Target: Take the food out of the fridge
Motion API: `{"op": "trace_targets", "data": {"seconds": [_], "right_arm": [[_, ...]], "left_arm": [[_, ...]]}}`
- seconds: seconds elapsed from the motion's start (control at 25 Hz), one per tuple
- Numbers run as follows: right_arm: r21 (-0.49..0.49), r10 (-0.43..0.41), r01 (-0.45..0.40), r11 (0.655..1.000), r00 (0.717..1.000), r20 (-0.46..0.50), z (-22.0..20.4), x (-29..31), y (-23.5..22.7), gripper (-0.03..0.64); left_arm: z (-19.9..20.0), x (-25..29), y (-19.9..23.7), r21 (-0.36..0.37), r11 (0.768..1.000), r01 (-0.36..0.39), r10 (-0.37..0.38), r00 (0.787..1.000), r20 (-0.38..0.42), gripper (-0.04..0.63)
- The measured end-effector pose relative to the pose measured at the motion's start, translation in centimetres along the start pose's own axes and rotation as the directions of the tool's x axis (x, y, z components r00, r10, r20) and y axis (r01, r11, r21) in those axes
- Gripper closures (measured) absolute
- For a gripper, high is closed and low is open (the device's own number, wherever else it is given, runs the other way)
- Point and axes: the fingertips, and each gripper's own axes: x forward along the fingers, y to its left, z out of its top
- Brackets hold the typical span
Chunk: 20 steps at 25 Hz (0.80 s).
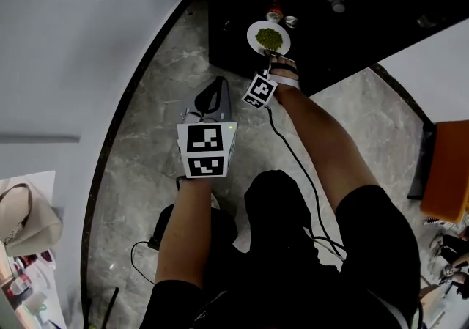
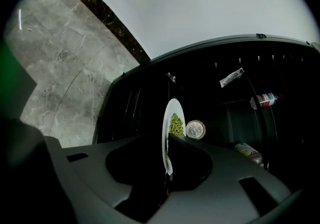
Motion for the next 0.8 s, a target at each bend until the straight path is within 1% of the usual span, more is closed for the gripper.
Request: {"op": "trace_targets", "data": {"seconds": [0.08,0.12,0.2,0.36,0.44,0.56,0.6,0.72,0.8], "right_arm": [[-0.023,-0.024,0.024,0.999,1.000,-0.008,-0.2,0.2,0.0,0.529],[-0.032,-0.045,0.045,0.998,0.999,-0.004,-0.2,0.3,-0.2,0.543],[-0.044,-0.097,0.097,0.994,0.995,0.009,-0.2,0.3,-0.8,0.601],[-0.067,-0.151,0.152,0.986,0.988,0.017,-0.7,-0.4,-1.1,0.606],[-0.052,-0.166,0.167,0.985,0.986,0.032,-0.8,-1.0,-0.9,0.606],[0.013,-0.144,0.143,0.990,0.987,0.078,-0.5,-2.8,-0.7,0.607],[0.014,-0.145,0.144,0.989,0.986,0.086,-0.6,-3.3,-0.6,0.607],[-0.030,-0.192,0.196,0.980,0.977,0.096,-1.4,-4.8,-1.1,0.607],[-0.028,-0.208,0.214,0.977,0.968,0.141,-0.9,-6.2,-2.0,0.607]], "left_arm": [[-0.3,-0.1,0.5,-0.011,1.000,-0.005,0.005,1.000,-0.008,0.595],[-0.4,-0.1,0.8,-0.022,1.000,-0.011,0.011,1.000,-0.009,0.595],[-0.5,-0.1,1.5,-0.031,0.999,-0.029,0.028,1.000,-0.011,0.595],[-0.4,-0.1,2.0,-0.033,0.998,-0.053,0.052,0.998,-0.018,0.595],[-0.1,0.0,1.9,-0.033,0.998,-0.057,0.057,0.998,-0.018,0.595],[0.1,0.2,1.7,-0.036,0.998,-0.061,0.060,0.998,-0.013,0.595],[0.2,0.2,1.5,-0.037,0.997,-0.062,0.061,0.998,-0.011,0.595],[0.7,0.1,1.1,-0.039,0.997,-0.065,0.065,0.998,-0.001,0.595],[1.0,0.2,0.8,-0.037,0.997,-0.067,0.067,0.998,0.005,0.595]]}}
